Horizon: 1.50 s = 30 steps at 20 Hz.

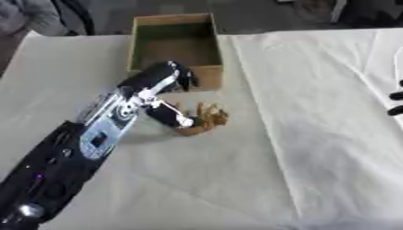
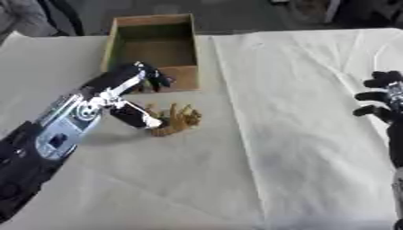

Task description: Pick up objects on the table and place them in the box.

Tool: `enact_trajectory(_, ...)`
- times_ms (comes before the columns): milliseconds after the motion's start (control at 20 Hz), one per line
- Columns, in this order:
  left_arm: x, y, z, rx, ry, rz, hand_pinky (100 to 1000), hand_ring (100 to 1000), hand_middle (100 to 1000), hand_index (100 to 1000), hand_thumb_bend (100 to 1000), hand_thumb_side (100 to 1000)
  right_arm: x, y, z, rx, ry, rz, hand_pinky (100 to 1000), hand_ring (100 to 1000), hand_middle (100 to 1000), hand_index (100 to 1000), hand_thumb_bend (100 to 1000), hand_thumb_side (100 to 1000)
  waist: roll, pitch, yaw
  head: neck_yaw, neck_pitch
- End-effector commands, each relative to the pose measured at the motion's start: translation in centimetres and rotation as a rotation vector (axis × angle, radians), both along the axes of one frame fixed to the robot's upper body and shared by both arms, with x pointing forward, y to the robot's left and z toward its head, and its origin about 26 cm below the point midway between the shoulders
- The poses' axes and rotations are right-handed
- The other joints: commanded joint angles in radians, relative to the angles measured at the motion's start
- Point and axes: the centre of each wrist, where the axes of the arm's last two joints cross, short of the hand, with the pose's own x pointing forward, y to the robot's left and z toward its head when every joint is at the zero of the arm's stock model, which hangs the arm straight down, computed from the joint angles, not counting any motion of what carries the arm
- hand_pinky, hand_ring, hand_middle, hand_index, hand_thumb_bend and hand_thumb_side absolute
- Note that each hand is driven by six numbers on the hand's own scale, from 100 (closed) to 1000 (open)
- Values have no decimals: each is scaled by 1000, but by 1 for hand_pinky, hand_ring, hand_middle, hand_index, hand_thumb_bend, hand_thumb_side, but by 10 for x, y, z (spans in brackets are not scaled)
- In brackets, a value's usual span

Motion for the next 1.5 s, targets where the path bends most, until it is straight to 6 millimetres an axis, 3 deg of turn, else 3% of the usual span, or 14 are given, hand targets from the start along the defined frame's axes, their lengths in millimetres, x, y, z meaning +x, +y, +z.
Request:
enact_trajectory(50, 5, -5, 2, 26, -27, 4, 562, 700, 524, 729, 640, 207, -1, -1, 7, -11, -21, 9, 457, 611, 637, 745, 100, 671, -3, -17, -1, -1, 0)
enact_trajectory(850, 14, -18, -26, 47, 21, 0, 557, 692, 508, 719, 634, 218, 0, 0, 6, -10, -18, 14, 457, 611, 636, 745, 100, 673, -5, -13, -7, 2, -1)
enact_trajectory(1500, 17, -16, -30, 35, 48, 2, 538, 653, 463, 679, 551, 120, 0, 0, 6, -10, -17, 16, 458, 610, 636, 745, 100, 673, -3, -14, -5, 3, 0)
